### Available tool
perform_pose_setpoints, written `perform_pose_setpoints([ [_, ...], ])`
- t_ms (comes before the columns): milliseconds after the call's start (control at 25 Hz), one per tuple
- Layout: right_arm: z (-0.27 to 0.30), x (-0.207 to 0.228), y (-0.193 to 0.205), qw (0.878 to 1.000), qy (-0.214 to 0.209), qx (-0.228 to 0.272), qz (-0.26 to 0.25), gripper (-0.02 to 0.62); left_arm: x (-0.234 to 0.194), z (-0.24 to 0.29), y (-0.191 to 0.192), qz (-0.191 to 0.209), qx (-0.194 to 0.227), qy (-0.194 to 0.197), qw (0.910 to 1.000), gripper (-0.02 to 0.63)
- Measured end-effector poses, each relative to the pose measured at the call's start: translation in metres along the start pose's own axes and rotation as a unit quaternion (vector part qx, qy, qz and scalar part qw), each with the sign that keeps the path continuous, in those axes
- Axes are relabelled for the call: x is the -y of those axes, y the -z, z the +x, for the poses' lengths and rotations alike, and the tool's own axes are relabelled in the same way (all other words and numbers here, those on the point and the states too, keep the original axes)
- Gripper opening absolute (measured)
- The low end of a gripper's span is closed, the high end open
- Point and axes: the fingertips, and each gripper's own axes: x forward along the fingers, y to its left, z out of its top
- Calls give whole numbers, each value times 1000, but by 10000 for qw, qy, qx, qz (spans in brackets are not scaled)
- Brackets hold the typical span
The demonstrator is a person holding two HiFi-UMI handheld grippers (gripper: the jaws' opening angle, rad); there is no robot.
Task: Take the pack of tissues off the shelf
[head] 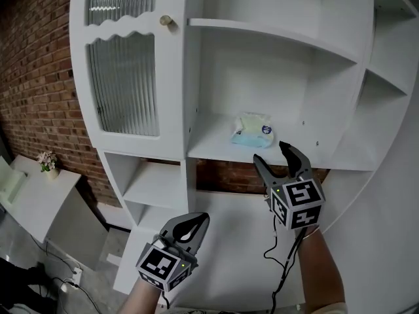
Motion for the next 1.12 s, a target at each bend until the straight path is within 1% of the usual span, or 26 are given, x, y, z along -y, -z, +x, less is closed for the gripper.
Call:
perform_pose_setpoints([
  [120,26,15,0,9993,-34,-343,134,282,-11,3,7,-140,4,-14,9999,14],
  [240,45,24,3,9971,-94,-710,264,282,-21,7,6,-100,2,-64,9999,14],
  [280,50,27,6,9961,-81,-828,286,277,-24,8,7,-92,-4,-78,9999,14],
  [320,55,30,9,9951,-56,-944,294,258,-27,9,9,-95,-9,-92,9999,14],
  [440,65,38,20,9919,48,-1232,296,258,-34,10,14,-131,-37,-126,9998,14],
  [480,67,41,22,9912,85,-1286,306,231,-35,10,16,-138,-46,-136,9998,14],
  [520,67,42,22,9909,117,-1309,303,183,-37,11,17,-139,-53,-147,9998,14],
  [560,68,44,22,9910,138,-1302,288,115,-38,11,17,-134,-61,-156,9998,14],
  [760,64,45,16,9937,217,-1092,113,33,-41,11,22,-130,-112,-202,9996,14],
  [960,53,38,6,9962,176,-836,170,17,-33,6,25,-160,-144,-222,9995,14],
  [1120,33,25,-8,9983,152,-567,15,15,-23,1,26,-162,-197,-232,9994,14],
])
